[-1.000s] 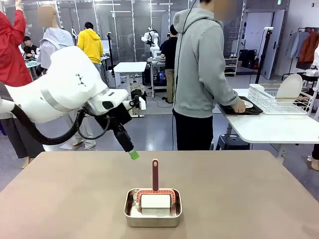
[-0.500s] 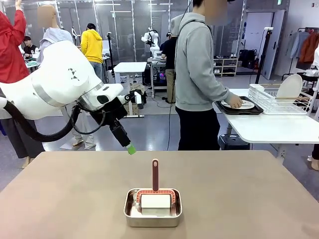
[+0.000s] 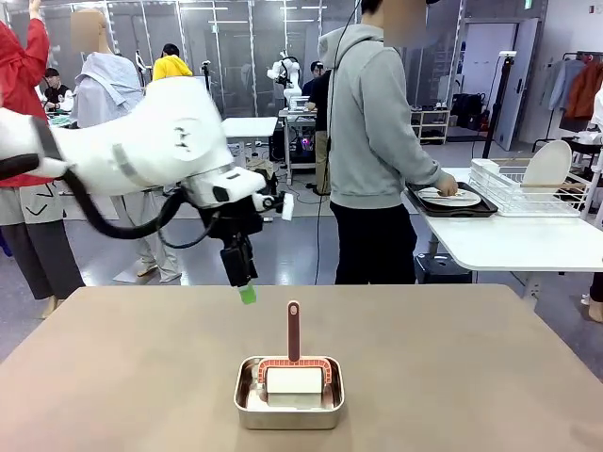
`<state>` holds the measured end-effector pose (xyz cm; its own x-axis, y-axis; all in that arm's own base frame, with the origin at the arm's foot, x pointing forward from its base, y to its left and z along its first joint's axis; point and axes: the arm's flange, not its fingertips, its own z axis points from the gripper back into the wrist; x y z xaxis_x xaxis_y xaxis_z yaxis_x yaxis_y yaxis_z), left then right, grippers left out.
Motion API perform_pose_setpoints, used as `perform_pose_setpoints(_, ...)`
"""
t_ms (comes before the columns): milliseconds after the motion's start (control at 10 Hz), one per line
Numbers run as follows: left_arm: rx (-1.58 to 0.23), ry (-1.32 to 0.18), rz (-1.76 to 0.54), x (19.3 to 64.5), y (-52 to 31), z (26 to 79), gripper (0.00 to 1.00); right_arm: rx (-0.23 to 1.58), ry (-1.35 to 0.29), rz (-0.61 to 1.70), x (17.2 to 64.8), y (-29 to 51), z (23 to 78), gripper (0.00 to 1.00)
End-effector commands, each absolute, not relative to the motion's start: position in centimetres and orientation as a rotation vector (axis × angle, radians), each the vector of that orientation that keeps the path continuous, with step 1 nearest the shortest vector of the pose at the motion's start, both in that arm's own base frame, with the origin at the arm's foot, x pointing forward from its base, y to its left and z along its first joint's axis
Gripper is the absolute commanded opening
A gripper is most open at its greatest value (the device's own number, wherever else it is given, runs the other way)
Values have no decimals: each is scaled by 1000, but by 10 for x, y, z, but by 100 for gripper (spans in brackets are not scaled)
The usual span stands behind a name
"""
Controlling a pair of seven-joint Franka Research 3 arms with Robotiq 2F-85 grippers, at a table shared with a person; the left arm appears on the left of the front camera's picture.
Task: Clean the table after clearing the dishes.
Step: When the right (or left) Handle tray is removed, use the right hand (or left hand) to clean the right (or left) side of the table with the Lint Roller.
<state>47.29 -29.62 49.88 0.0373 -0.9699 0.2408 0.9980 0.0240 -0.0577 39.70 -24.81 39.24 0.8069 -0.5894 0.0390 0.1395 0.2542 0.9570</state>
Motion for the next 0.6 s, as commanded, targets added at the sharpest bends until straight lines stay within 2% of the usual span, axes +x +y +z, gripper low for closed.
perform_pose_setpoints(0,-192,-69,-1605,499,-334,499,100,1223,-424,-512,394,-247,396,100)
perform_pose_setpoints(200,-172,-7,-1630,508,-363,482,100,1223,-424,-512,394,-247,396,100)
perform_pose_setpoints(500,-239,91,-1562,514,-387,463,100,1223,-424,-512,394,-247,396,100)
